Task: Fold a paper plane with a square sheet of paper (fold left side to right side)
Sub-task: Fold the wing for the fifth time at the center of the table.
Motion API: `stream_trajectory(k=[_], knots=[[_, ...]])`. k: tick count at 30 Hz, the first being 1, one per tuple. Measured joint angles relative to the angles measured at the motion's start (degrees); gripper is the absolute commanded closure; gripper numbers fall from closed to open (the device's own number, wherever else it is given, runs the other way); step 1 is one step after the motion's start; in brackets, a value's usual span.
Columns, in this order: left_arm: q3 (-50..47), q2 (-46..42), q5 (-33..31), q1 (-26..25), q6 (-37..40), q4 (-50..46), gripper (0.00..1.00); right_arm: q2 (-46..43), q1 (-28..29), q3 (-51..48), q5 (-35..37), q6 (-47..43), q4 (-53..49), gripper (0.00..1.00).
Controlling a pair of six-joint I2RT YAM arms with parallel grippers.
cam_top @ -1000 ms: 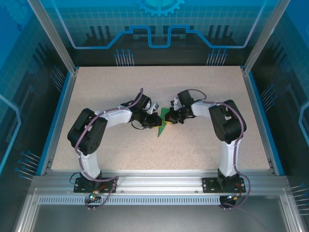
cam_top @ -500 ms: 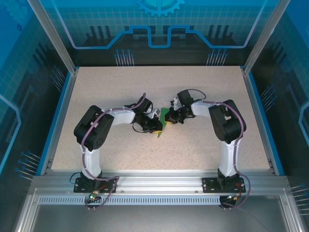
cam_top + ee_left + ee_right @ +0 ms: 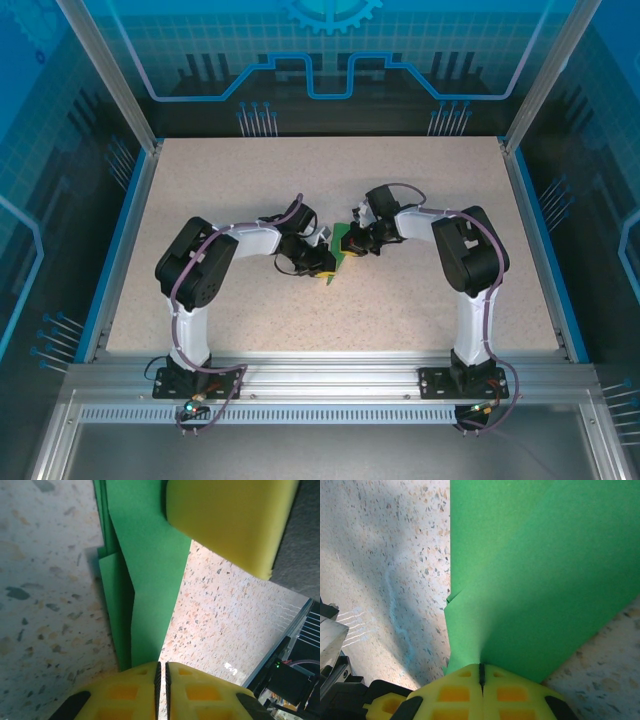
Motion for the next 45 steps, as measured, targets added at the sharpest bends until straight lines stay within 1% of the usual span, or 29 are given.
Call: stream_trajectory(k=[8, 17, 21, 25, 28, 35, 45], knots=[[0.0, 0.22, -0.02, 0.0, 0.04, -0.46, 0.86, 0.0, 0.04, 0.35, -0.02, -0.2, -0.39, 0.99], [0.52, 1.18, 0.02, 0.0, 1.09, -1.27, 0.91, -0.48, 0.26, 0.63, -0.07, -0.66, -0.55, 0.99], [0.76, 1.29, 0.04, 0.0, 1.18, -1.7, 0.95, -4.04, 0.24, -0.87, -0.07, -0.68, 1.11, 1.0], [0.76, 1.29, 0.04, 0.02, 1.33, -1.7, 0.96, -9.22, 0.26, -3.8, -0.57, -0.66, 2.86, 1.0], [0.76, 1.29, 0.04, 0.02, 1.33, -1.7, 0.96, -10.71, 0.7, -5.62, -1.14, -0.59, 3.48, 1.0], [0.76, 1.29, 0.02, 0.02, 1.33, -1.9, 0.97, -8.81, 4.37, -8.0, -1.62, 0.74, 5.2, 1.0], [0.76, 1.29, 0.07, 0.11, 1.33, -2.1, 0.98, -4.33, 4.37, -6.4, -0.79, 1.05, 5.53, 1.0]])
